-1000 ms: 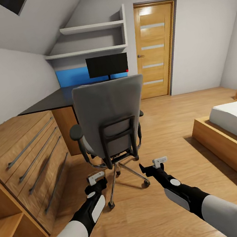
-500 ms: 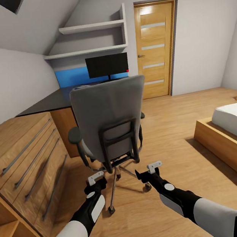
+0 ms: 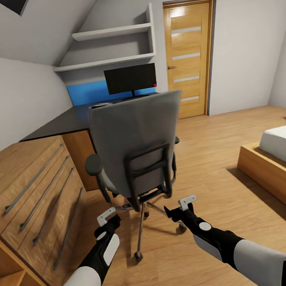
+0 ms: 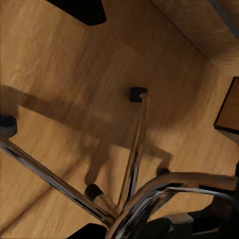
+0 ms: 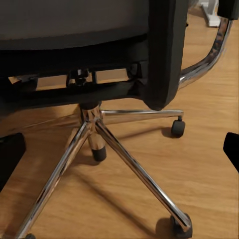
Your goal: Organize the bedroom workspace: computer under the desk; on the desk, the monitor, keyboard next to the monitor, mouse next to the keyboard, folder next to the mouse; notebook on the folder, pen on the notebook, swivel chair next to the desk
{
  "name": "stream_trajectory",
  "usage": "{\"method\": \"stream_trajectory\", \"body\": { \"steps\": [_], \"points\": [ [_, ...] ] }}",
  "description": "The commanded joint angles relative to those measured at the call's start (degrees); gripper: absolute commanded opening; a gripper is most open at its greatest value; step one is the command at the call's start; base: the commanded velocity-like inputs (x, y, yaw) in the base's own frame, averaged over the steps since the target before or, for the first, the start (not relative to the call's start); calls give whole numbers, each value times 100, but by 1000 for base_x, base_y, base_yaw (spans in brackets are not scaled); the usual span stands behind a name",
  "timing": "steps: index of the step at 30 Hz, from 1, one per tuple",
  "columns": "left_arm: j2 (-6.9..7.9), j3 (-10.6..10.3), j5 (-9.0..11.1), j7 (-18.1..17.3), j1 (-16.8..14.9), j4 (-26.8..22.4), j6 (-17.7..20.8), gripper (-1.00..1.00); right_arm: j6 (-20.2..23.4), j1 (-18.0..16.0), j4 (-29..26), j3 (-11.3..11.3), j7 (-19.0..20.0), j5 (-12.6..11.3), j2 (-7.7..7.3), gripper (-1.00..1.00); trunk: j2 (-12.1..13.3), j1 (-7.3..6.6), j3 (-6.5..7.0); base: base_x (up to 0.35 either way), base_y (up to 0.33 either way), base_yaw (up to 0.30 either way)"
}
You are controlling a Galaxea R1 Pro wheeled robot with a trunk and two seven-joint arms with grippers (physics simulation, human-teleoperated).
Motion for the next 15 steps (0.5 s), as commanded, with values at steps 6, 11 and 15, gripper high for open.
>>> {"method": "stream_trajectory", "body": {
  "steps": [6, 11, 15],
  "points": [
    [57, 19, 66, 38, -3, 3, -195, 100, -13, -7, 8, 37, -50, -39, -6, 100, -2, -1, -5, 0, 71, 0],
    [121, 33, 69, 38, -3, 4, -237, 100, -10, -7, 10, 31, -52, -40, -6, 100, -2, -1, -5, 161, 10, 0],
    [175, 389, 71, 40, -3, -1, -252, 100, -9, -7, 11, 23, -52, -40, -6, 100, -2, -1, -5, 78, 1, 0]
  ]
}}
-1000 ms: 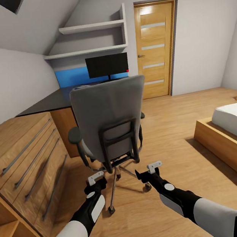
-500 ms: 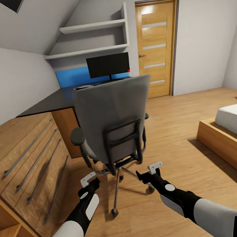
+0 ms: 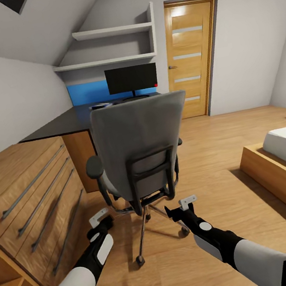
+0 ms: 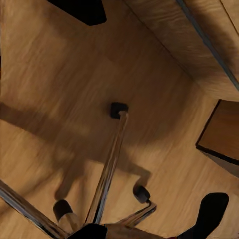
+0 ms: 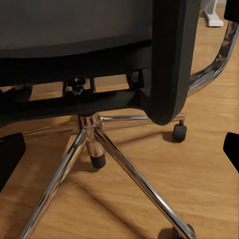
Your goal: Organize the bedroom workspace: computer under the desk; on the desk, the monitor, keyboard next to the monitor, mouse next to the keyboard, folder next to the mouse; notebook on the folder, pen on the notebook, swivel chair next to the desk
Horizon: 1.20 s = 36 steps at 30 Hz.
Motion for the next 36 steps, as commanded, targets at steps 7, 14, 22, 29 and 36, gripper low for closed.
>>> {"method": "stream_trajectory", "body": {
  "steps": [7, 14, 22, 29, 36],
  "points": [
    [2, 563, 36, 3, -3, -2, -24, 100, -17, -6, -9, 47, -47, -33, -6, 100, -2, -1, -5, 86, 0, 0],
    [-2, 624, 31, -7, -3, -2, -22, 100, -17, -6, -9, 47, -52, -33, -6, 100, -2, -1, -5, 161, 0, 0],
    [-2, 631, 30, -24, -3, -2, -22, 100, -17, -6, -2, 47, -53, -33, -6, 100, -2, -1, -5, 16, -1, 0],
    [-5, 628, 30, -54, -3, -2, -22, 100, -17, -6, -1, 47, -53, -33, -6, 100, -2, -1, -5, 149, -101, 0],
    [-3, 631, 30, -64, -3, -2, -22, 100, -24, -6, 155, 53, -53, -41, -6, 100, -2, -1, -5, 259, -171, 0]
  ]
}}
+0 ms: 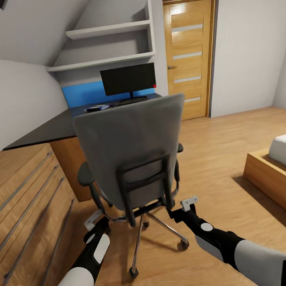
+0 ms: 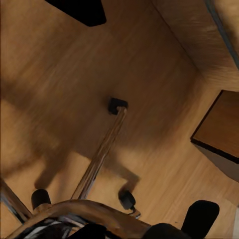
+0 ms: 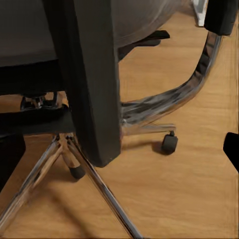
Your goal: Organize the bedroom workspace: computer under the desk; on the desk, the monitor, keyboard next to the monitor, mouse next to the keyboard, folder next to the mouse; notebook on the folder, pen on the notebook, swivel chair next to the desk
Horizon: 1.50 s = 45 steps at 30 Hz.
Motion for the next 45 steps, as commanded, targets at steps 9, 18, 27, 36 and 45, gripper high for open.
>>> {"method": "stream_trajectory", "body": {
  "steps": [9, 18, 27, 36, 45],
  "points": [
    [-7, -11, 74, -25, -4, -11, -35, 100, -18, -5, 63, 56, -43, -43, -6, 100, -2, 2, -5, 272, -161, 0],
    [-14, -18, 67, -29, -4, -18, -39, 100, -18, -5, 64, 54, -43, -29, -3, 100, -2, 2, -5, 312, -47, 0],
    [-15, -18, 66, -17, -4, -18, -39, 100, -27, -5, 64, 52, -43, -25, -6, 100, -2, 2, -5, 317, -1, 0],
    [-23, -27, 66, -6, -4, -18, -39, 100, -51, -5, 64, 48, -43, -17, -6, 100, -2, 2, -5, 318, -67, 0],
    [-23, -35, 58, -19, -4, -18, -39, 100, -53, -5, 73, 45, -43, -16, -6, 100, -2, 2, -5, 316, -173, 0]
  ]
}}
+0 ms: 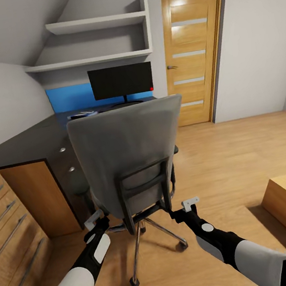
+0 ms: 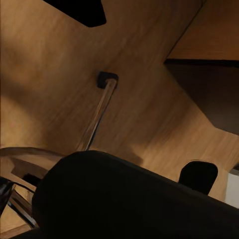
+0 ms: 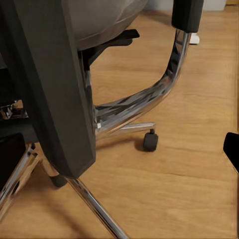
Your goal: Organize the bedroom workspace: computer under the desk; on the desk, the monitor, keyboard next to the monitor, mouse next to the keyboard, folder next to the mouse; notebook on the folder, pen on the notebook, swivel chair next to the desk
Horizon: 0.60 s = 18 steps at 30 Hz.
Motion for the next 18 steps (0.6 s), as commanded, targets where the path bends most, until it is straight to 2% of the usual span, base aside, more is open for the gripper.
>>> {"method": "stream_trajectory", "body": {
  "steps": [1, 8, 18],
  "points": [
    [-7, -20, 43, -38, -7, -9, -28, 100, -16, -5, -11, 44, -45, -33, -6, 100, -2, 2, -4, 315, -177, 0],
    [-7, -27, 41, -59, -7, -12, -28, 100, -23, -5, -13, 53, -45, -25, -5, 100, -2, 2, -4, 322, -88, 0],
    [-7, -29, 42, -67, -7, -13, -20, 100, -24, -5, -20, 68, -45, -24, 2, 100, -2, 2, -4, 332, 39, 0]
  ]
}}
